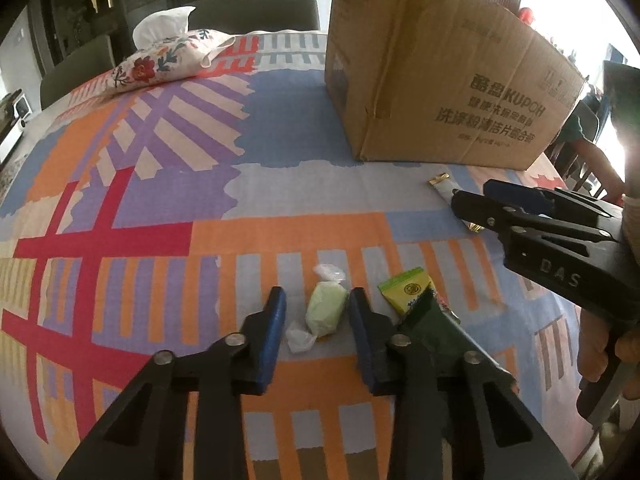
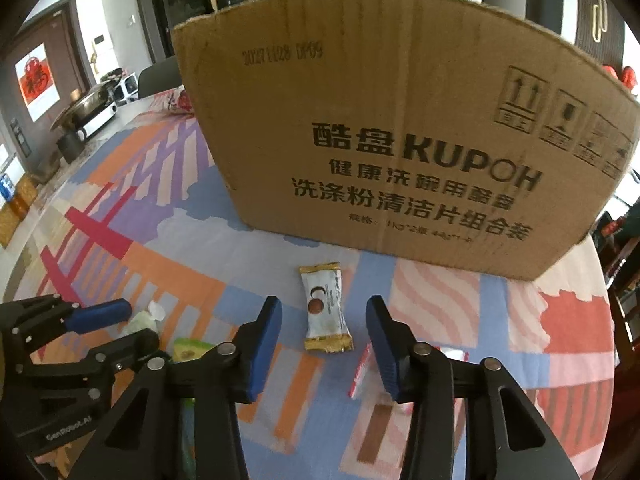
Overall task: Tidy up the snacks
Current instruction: 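Grasp the white-gold biscuit bar with the right gripper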
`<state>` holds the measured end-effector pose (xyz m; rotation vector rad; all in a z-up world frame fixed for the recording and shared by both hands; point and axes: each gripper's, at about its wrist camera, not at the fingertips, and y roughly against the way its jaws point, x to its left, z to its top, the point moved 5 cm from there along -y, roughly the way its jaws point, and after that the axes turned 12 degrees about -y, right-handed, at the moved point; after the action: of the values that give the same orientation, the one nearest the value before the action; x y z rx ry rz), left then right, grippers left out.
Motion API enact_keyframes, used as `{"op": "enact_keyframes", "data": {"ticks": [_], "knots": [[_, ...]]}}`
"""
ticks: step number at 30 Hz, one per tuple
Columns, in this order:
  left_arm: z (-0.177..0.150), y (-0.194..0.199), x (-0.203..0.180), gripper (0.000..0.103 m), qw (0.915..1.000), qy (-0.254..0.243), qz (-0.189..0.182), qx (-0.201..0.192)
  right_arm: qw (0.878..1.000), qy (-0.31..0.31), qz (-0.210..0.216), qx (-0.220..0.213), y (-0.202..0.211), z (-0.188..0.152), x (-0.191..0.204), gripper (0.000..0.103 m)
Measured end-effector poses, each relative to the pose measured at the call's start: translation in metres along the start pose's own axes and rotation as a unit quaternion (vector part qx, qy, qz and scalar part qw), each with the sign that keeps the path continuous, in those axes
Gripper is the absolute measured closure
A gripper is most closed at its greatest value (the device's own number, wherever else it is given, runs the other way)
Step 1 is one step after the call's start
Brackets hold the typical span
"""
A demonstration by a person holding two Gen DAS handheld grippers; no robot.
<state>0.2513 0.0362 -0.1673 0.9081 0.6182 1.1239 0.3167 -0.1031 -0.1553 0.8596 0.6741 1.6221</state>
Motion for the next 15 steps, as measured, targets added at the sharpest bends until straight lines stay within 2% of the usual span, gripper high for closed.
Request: {"op": "enact_keyframes", "data": {"ticks": [6,11,15], "knots": [[0.000,0.000,0.000,0.081,1.0000,-0.003,0.002,-0.004,1.000,0.004,-0.001,0.016,-0.013,0.000,0.002,0.064],[0.003,0.005,0.000,0.082,0.9999,0.002,-0.001,-0.013,1.000,0.018,-0.006,0.014,-0.019,-0.003,0.008,0.081],[0.006,0.013,-0.001,0.082,0.9997,-0.002,0.003,-0.025,1.000,0.015,0.005,0.015,-0.016,-0.004,0.009,0.083]]}}
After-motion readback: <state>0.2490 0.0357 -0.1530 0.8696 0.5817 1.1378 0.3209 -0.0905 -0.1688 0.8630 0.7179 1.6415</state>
